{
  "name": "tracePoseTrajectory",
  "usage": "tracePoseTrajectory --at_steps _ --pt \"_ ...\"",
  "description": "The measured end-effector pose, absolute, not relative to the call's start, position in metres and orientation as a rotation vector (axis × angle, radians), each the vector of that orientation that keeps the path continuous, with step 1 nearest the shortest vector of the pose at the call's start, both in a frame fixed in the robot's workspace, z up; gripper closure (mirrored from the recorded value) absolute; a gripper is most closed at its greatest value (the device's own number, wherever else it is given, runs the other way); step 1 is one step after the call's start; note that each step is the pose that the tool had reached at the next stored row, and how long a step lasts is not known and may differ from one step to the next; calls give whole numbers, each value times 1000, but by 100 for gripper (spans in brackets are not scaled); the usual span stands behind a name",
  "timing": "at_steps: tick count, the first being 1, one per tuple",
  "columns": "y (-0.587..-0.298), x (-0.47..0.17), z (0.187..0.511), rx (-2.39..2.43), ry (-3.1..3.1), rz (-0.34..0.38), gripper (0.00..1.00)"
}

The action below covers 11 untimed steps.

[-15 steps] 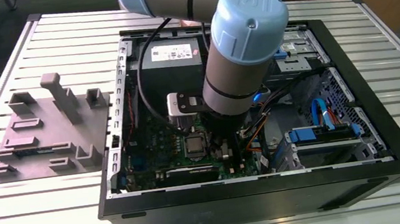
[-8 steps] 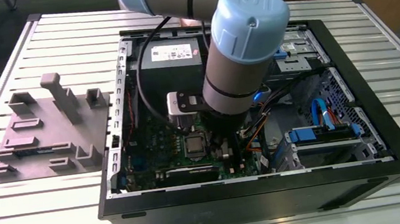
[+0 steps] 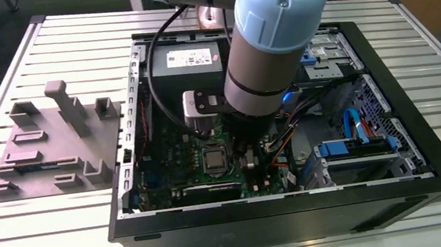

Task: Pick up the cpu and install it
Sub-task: 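Install the first cpu locking lever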

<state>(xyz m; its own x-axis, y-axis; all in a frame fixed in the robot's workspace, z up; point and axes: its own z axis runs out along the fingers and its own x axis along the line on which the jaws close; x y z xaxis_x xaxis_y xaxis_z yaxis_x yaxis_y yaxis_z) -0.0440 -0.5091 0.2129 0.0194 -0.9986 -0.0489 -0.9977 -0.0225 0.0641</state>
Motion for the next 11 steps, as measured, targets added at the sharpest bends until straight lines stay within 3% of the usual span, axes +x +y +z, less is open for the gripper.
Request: tracePoseTrajectory --at_steps 11 --pt "-509 -44 223 2238 -2191 -132 90"
